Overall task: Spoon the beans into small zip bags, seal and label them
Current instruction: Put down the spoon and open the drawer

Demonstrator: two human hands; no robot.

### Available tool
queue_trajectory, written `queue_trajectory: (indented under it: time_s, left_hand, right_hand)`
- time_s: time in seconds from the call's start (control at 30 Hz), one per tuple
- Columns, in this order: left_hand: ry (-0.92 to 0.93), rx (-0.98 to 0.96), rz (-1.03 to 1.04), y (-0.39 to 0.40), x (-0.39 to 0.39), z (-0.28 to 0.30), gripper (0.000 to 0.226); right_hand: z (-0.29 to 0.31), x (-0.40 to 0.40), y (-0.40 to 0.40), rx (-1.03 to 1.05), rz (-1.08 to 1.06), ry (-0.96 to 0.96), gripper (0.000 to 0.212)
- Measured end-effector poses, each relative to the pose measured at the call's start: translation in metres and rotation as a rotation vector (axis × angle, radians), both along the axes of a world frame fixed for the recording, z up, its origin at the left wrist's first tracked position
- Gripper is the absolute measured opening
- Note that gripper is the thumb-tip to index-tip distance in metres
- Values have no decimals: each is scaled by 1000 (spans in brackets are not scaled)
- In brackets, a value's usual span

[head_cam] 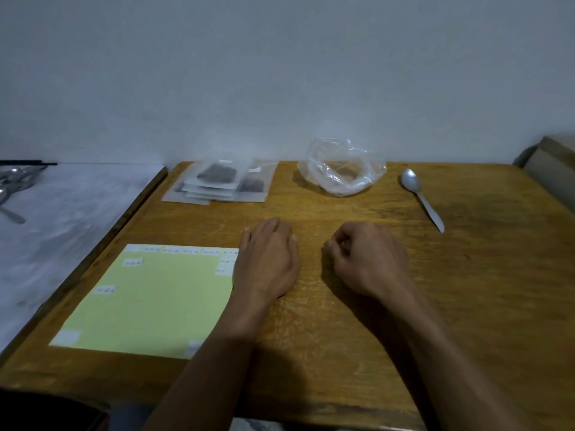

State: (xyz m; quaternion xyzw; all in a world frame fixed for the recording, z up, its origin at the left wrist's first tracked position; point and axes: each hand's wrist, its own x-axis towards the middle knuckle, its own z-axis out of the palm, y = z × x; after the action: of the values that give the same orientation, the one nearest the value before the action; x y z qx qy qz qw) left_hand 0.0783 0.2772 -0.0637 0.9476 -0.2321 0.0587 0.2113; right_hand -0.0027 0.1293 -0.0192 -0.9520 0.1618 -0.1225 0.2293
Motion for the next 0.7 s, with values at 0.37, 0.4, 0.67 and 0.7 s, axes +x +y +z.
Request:
queue_trajectory:
  time_s: [0.37,0.4,0.67,0.7]
  left_hand:
    - [-9,37,3,-2,2,-2,44]
    - [-14,43,6,-4,3,-2,43]
    - [-18,33,6,-3,2,-2,43]
    - [-19,34,5,-3,2,-2,43]
  right_hand:
    - [13,-3,-43,1474,-299,-272,23]
    - [14,-4,-45,1241,-323,-235,26]
    - [-4,5,-49,193,-146,13,19]
    - [-6,7,-49,173,-157,2,17]
